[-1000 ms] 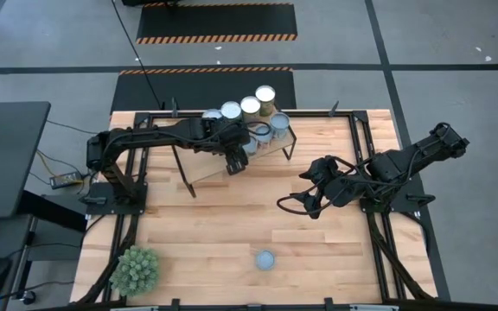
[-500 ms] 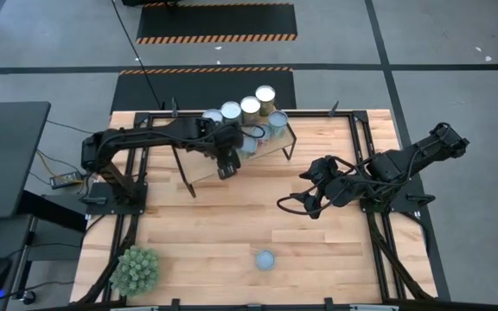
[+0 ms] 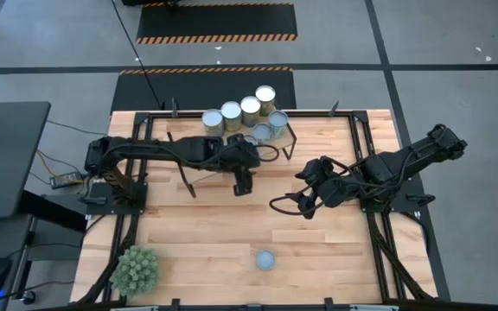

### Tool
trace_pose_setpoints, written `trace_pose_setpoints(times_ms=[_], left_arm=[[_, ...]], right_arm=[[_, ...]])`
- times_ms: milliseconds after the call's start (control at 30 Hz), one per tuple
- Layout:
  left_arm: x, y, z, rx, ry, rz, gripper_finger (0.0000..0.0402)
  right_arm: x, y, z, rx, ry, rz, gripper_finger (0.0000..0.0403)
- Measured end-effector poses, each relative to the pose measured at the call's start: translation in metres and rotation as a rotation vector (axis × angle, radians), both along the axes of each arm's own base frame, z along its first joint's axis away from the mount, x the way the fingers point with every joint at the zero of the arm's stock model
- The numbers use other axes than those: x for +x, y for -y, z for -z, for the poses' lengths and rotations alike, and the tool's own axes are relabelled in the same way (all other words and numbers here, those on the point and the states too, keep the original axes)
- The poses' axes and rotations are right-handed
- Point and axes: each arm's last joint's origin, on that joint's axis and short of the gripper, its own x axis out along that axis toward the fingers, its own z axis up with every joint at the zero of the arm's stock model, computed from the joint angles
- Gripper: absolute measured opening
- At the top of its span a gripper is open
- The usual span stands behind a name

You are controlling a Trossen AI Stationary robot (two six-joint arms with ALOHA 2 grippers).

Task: Pick and place cans onto a shelf
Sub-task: Put the small canned peas on the shelf

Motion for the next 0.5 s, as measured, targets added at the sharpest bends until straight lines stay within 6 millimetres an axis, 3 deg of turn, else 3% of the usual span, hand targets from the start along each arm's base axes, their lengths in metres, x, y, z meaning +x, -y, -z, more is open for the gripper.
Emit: trace_pose_setpoints(times_ms=[333,500], left_arm=[[0.014,-0.012,0.027,0.020,-0.062,-0.120,0.0192],[0.015,-0.017,0.030,0.028,-0.065,-0.141,0.0192]], right_arm=[[0.002,-0.001,-0.002,0.017,0.034,0.002,0.0348],[0.002,-0.001,-0.002,0.019,0.035,0.004,0.0348]])
